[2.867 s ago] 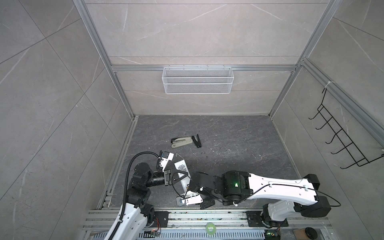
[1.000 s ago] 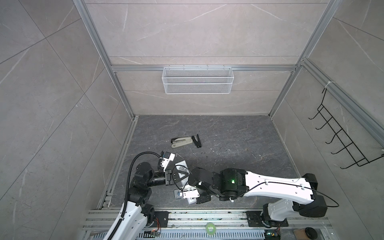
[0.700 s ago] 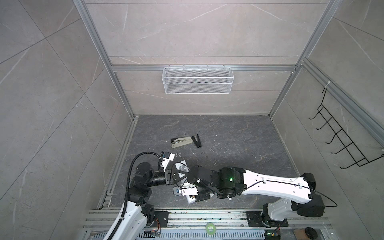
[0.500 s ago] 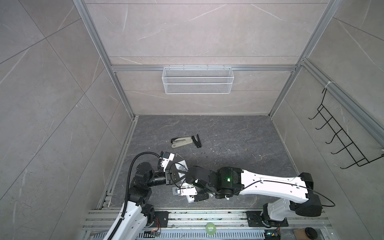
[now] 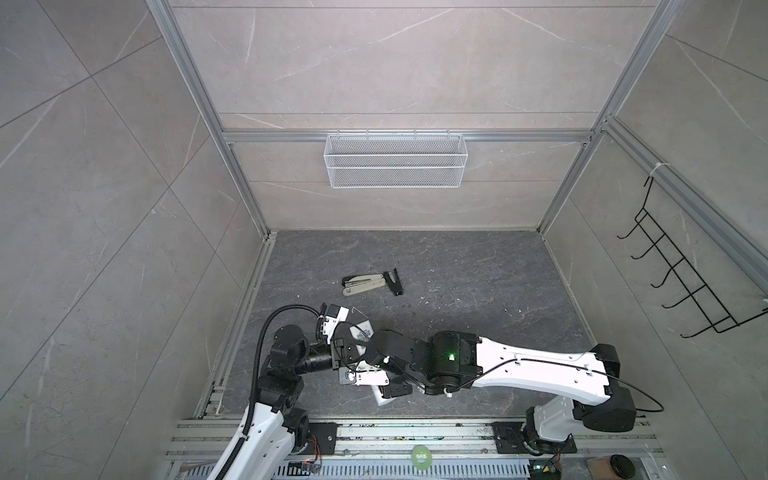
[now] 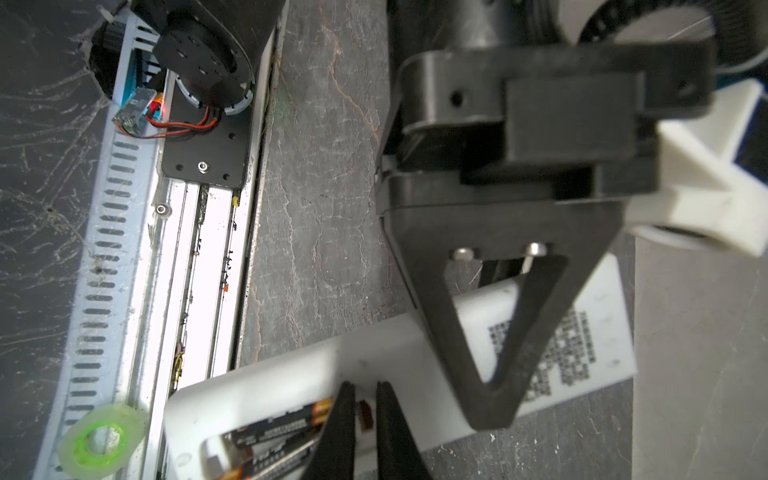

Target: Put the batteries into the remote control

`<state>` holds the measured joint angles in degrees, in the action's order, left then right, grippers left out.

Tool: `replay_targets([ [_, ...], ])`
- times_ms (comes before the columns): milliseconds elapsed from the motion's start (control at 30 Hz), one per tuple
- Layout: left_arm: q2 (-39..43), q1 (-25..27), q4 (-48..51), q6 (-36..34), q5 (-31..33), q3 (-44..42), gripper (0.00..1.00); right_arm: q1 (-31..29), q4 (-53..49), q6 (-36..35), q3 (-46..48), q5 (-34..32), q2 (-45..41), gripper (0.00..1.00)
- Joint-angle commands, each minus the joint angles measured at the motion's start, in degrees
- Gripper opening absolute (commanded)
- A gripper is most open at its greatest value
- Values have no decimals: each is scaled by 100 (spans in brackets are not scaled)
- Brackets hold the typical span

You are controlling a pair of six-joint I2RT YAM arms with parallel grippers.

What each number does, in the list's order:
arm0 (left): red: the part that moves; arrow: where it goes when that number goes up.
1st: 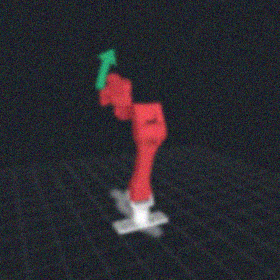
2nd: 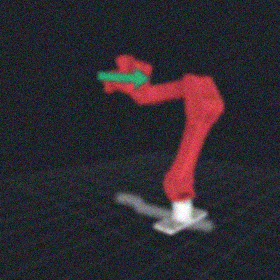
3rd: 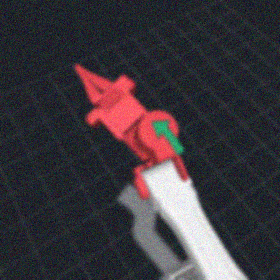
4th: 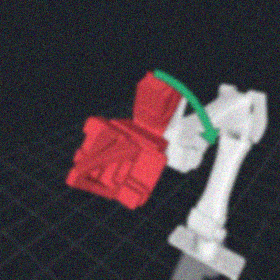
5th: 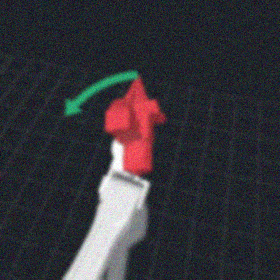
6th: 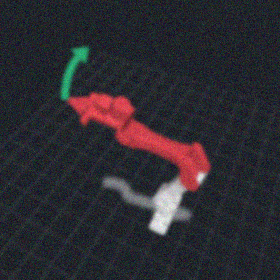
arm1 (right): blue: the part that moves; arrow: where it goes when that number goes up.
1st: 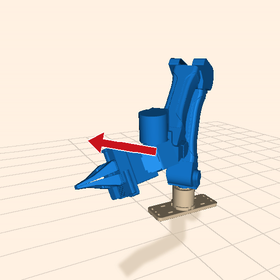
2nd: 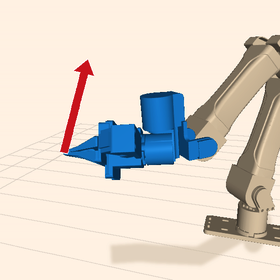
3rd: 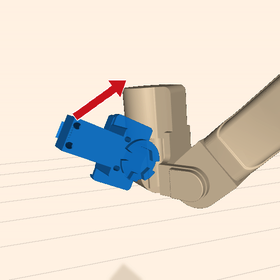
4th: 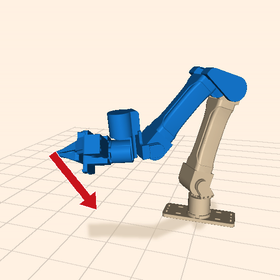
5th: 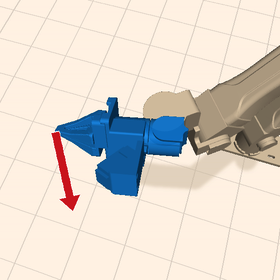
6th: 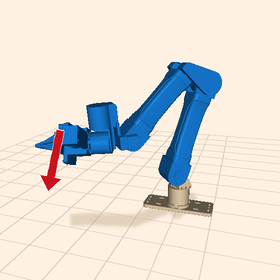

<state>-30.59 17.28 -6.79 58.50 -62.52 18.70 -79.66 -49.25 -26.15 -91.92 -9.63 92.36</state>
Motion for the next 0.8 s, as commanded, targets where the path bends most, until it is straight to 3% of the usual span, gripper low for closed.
replay_targets([
  [0,89,30,-159,-62,-290,245,0,-84,-223,112,-284,287,-127,22],
  [300,129,30,-42,-113,-269,270,0,-182,-526,61,-164,863,-606,26],
  [767,133,30,-162,-40,-303,236,0,-221,-797,-65,291,846,-629,26],
])
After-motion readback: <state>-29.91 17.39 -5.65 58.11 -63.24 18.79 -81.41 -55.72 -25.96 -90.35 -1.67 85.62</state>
